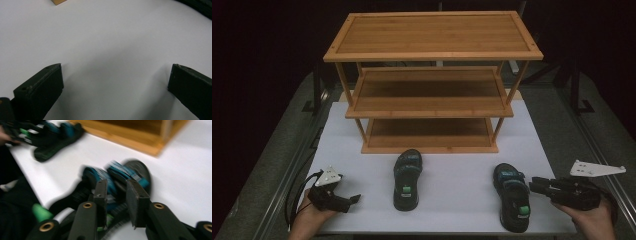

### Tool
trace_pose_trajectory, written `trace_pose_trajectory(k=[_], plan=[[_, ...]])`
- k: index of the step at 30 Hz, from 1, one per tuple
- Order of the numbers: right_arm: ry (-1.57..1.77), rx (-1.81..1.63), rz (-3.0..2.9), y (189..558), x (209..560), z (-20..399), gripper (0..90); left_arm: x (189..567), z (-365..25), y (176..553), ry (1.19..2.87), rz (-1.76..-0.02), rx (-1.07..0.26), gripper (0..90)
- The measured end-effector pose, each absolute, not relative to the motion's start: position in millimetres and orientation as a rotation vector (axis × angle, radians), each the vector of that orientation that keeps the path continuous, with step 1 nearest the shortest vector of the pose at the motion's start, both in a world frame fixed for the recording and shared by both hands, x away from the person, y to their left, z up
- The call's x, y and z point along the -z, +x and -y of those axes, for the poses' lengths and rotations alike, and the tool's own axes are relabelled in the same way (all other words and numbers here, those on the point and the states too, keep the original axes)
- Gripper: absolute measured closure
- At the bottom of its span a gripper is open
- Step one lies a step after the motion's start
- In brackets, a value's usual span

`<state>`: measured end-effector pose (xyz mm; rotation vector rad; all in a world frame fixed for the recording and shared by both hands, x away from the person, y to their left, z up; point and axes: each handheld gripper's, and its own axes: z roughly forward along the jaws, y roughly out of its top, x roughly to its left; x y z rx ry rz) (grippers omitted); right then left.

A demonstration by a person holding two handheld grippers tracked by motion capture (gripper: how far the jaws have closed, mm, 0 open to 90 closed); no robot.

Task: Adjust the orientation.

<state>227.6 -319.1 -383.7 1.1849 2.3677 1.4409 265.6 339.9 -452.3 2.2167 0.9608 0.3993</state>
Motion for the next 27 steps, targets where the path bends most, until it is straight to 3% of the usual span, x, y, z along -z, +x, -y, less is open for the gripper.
trace_pose_trajectory(k=[17,27], plan=[[1.106,-1.395,-2.536,254.3,397.5,287.5,54.4,452.4,-339.9,265.6,2.216,-0.961,-0.399,0.0],[1.086,-1.401,-2.549,254.2,403.1,286.4,66.3,452.4,-339.9,265.6,2.215,-0.961,-0.398,0.0]])
